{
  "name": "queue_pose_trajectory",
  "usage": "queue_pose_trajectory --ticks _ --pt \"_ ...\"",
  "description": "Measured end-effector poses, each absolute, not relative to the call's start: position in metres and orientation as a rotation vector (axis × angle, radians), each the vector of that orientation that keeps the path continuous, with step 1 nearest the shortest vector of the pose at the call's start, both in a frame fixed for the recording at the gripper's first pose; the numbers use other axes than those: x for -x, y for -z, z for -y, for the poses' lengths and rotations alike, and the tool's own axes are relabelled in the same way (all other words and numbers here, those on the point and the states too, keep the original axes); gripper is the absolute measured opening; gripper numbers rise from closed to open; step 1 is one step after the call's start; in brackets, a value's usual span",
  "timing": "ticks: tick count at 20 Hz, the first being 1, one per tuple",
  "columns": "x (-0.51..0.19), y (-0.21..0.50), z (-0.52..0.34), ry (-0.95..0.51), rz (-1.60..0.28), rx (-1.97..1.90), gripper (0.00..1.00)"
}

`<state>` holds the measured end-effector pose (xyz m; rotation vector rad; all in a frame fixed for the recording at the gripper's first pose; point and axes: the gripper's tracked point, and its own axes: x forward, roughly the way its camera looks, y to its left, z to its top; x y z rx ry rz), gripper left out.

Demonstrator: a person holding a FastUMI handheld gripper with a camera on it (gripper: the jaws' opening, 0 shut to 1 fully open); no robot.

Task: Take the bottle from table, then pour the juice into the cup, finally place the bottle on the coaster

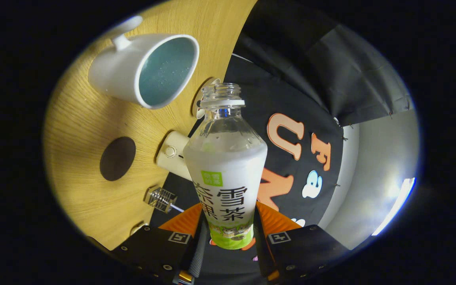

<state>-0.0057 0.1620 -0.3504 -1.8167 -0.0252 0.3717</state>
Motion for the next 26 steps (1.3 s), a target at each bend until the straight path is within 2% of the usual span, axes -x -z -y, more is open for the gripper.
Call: queue_pose_trajectory --ticks 6,11,18,26 --pt "-0.012 0.393 -0.145 -0.469 -0.249 1.51 0.57" --pt "-0.023 0.386 -0.133 -0.504 -0.452 1.084 0.57" --pt "-0.033 0.379 -0.152 -0.434 -0.525 0.547 0.57" --pt "-0.065 0.387 -0.152 -0.39 -0.566 0.194 0.57"
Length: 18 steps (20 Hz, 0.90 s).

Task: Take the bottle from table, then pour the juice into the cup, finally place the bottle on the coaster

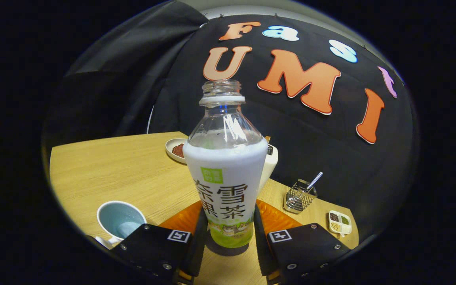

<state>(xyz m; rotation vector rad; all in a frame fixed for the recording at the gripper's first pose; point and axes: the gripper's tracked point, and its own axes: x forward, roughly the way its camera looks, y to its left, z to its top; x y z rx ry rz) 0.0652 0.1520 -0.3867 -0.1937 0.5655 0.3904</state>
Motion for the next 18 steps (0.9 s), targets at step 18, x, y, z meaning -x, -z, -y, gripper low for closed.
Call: queue_pose_trajectory --ticks 18 --pt "-0.064 0.453 -0.126 -0.295 -0.688 -0.037 0.57"
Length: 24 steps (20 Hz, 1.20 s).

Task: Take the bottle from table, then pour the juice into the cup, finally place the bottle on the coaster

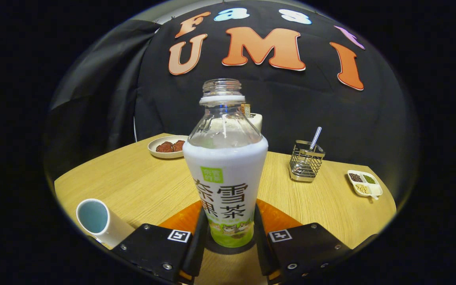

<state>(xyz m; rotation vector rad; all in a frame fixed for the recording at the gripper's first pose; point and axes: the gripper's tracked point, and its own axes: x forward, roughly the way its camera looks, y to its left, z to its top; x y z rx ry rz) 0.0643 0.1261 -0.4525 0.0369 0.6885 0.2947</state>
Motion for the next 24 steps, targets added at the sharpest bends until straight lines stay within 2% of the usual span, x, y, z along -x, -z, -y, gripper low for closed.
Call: queue_pose_trajectory --ticks 5,9,10,12,17,24 --pt "-0.057 0.451 -0.127 -0.297 -0.687 -0.064 0.6" --pt "-0.049 0.454 -0.133 -0.321 -0.734 -0.097 0.71" --pt "-0.046 0.453 -0.131 -0.317 -0.745 -0.092 0.83" --pt "-0.042 0.441 -0.125 -0.308 -0.732 -0.073 0.97" --pt "-0.035 0.374 -0.102 -0.29 -0.616 -0.068 0.98" --pt "-0.025 0.244 -0.055 -0.201 -0.392 -0.031 0.97"
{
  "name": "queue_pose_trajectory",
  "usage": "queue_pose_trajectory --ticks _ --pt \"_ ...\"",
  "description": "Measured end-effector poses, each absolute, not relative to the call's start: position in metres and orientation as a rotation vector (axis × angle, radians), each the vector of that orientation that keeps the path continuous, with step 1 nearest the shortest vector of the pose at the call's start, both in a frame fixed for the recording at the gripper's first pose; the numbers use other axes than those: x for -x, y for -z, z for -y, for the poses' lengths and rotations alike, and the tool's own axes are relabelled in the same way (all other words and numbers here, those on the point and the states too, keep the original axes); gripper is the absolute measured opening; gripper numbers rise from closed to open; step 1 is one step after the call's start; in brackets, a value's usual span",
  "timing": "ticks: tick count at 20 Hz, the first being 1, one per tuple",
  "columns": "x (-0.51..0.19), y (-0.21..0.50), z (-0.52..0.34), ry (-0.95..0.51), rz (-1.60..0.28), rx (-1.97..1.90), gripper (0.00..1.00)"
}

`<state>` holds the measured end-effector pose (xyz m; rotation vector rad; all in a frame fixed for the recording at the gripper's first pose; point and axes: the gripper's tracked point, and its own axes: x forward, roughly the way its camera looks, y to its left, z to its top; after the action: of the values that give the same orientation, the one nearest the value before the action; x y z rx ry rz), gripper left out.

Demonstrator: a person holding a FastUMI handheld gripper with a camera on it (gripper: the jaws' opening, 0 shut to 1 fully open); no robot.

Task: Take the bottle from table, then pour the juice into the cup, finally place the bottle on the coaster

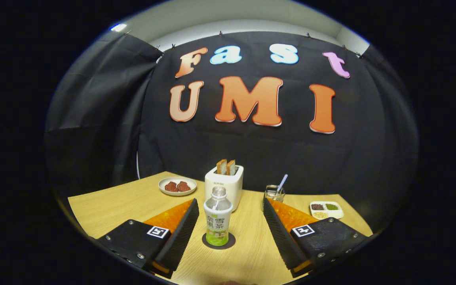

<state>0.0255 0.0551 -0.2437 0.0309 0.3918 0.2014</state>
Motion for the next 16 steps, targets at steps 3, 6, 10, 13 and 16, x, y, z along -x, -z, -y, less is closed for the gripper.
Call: queue_pose_trajectory --ticks 3,6,10,13,16 --pt "-0.013 0.196 -0.036 -0.139 -0.313 -0.01 0.97" --pt "0.013 0.167 -0.028 -0.095 -0.263 -0.018 0.97" --pt "0.04 0.144 -0.021 -0.08 -0.198 -0.024 0.97" --pt "0.047 0.128 -0.009 -0.045 -0.138 -0.028 0.98" --pt "0.048 0.12 -0.001 -0.037 -0.102 -0.073 0.98"
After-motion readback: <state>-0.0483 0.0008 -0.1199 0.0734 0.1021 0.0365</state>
